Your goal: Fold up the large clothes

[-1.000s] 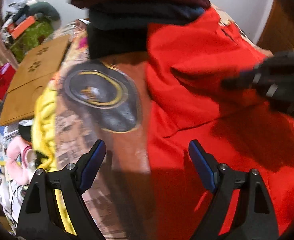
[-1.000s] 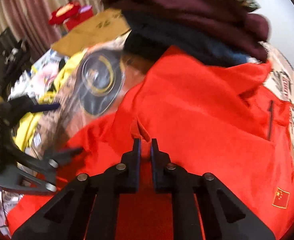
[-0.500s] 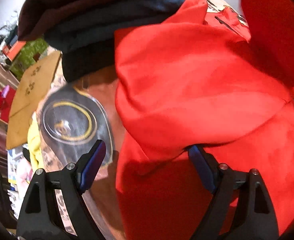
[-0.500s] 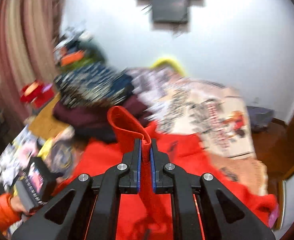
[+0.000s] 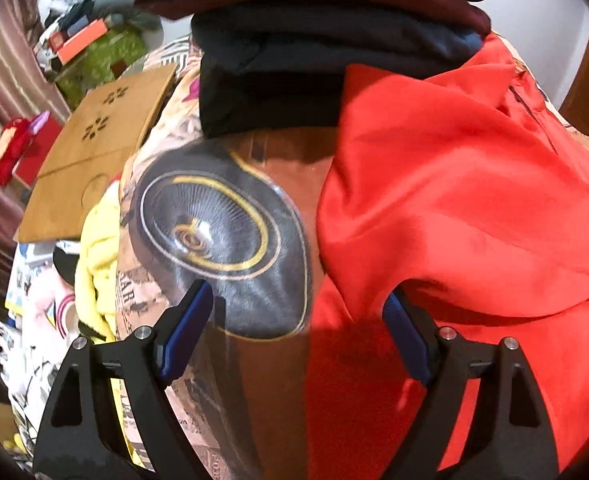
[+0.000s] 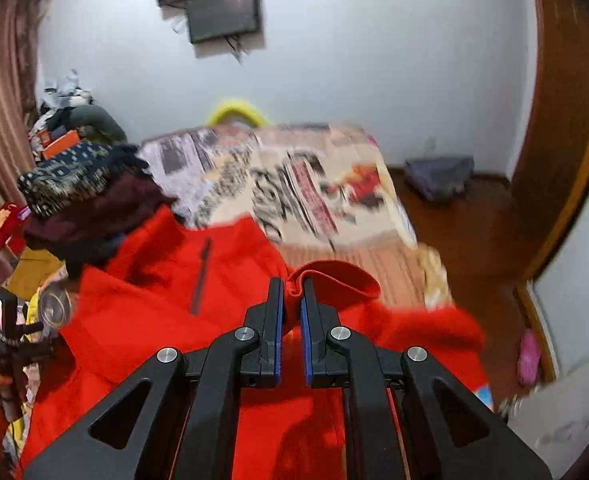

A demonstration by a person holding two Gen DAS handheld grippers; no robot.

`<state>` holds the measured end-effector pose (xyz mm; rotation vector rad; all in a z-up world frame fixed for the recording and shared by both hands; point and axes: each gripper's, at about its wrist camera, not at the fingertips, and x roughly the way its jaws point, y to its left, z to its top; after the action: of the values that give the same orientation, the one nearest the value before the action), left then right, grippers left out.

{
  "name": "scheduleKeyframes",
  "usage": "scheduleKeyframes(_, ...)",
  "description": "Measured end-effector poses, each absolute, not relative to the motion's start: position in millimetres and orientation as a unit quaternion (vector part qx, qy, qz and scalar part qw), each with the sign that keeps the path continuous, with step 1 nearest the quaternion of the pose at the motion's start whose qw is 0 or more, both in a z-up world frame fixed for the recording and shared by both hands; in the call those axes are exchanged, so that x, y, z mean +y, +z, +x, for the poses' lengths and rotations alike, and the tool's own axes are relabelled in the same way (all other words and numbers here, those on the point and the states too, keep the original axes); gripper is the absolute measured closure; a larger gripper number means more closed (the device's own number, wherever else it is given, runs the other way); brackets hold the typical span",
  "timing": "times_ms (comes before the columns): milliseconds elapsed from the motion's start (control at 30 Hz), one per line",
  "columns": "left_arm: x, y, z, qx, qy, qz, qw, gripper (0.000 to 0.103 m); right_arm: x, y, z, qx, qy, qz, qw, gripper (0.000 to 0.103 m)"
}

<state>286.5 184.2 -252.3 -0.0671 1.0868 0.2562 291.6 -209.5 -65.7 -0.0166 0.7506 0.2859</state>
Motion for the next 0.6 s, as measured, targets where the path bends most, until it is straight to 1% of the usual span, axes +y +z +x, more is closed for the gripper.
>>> scheduleKeyframes(167, 188, -259, 283, 0.529, 0.115, -0.048, 0.84, 0.018, -241, -105, 282, 0.418, 0.119, 0.028, 0.9, 0.096)
scheduleKeyframes(267, 184, -261, 279, 0.533, 0.114, -0.044, 0.837, 0.018, -256, -118, 276, 0.435, 0.107, 0.039, 0.893, 0.096)
scheduleKeyframes(467, 175, -252, 268, 0.532, 0.1, -0.039, 0.84, 0.018, -269, -133, 262, 0.456, 0.101, 0.033, 0.884, 0.096)
scheduleKeyframes(600, 162, -230, 258, 0.515, 0.085, -0.036, 0.852, 0.018, -273, -134, 257, 0.467, 0.109, 0.036, 0.877, 0.094)
